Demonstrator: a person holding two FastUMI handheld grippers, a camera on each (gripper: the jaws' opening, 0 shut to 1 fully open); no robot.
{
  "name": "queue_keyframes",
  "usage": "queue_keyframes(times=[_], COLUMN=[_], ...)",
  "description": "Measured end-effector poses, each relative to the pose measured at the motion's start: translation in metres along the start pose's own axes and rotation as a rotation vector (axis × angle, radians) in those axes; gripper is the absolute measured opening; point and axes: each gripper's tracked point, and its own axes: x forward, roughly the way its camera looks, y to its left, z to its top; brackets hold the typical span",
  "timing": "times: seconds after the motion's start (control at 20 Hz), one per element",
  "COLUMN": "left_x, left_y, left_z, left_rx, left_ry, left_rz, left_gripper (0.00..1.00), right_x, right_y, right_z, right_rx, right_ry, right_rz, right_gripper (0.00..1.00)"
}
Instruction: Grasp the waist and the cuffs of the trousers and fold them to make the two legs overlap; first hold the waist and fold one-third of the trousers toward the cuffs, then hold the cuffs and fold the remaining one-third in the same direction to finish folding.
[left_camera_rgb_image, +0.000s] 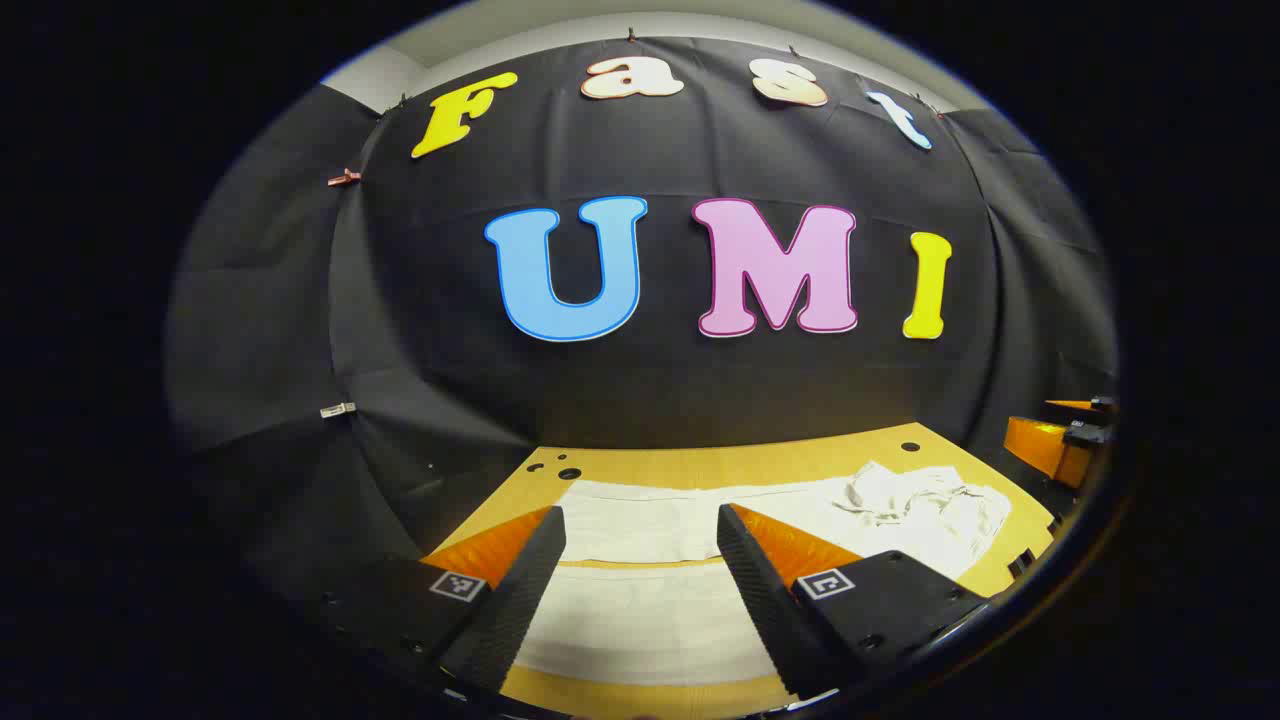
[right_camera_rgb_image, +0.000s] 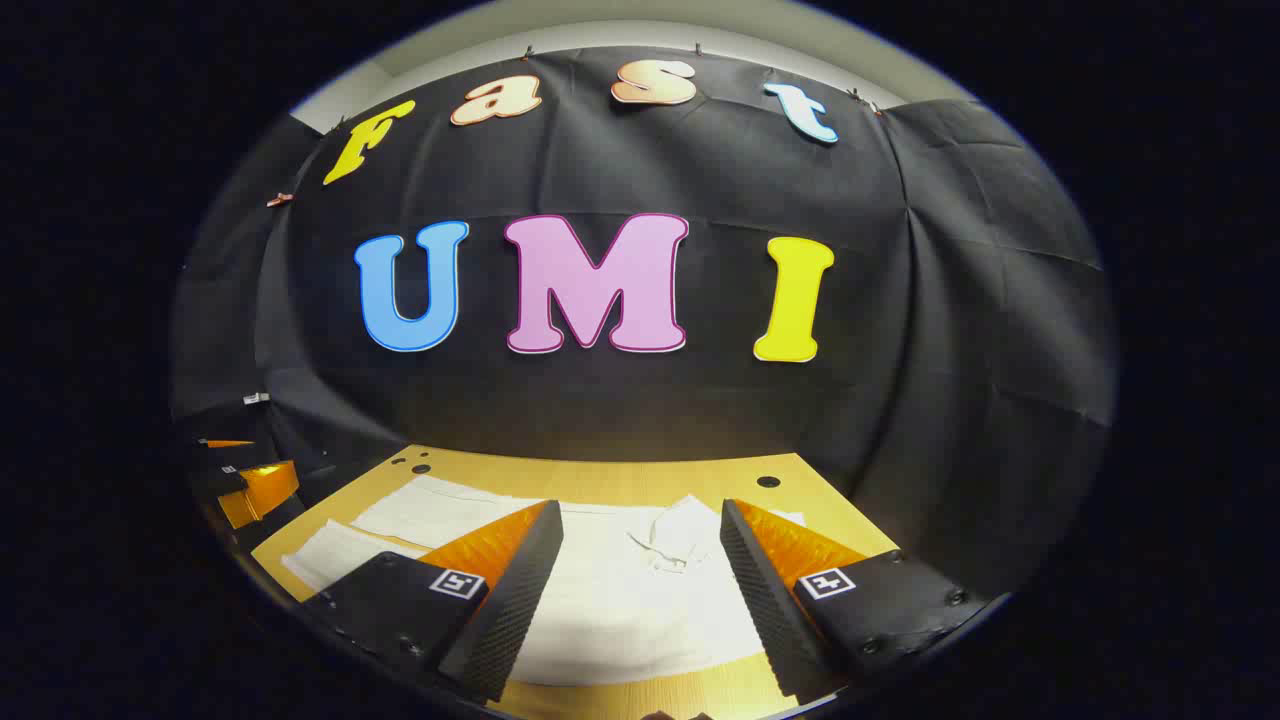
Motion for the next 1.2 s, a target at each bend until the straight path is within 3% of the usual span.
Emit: queue_keyframes(times=[0.65,0.85,1.2], left_x=[0.015,0.023,0.036], left_y=[0.002,-0.009,-0.020], left_z=[-0.004,-0.009,-0.019], left_rx=[-0.032,-0.057,-0.053], left_ry=[0.001,0.017,0.029], left_rz=[0.075,0.100,0.168], left_gripper=[0.97,0.96,0.97], right_x=[0.000,0.007,0.046], right_y=[0.000,-0.005,-0.036], right_z=[0.000,-0.015,-0.030], right_rx=[0.000,0.018,-0.102], right_ry=[0.000,0.083,0.059], right_rz=[0.000,0.060,0.130], right_gripper=[0.98,0.98,0.98])
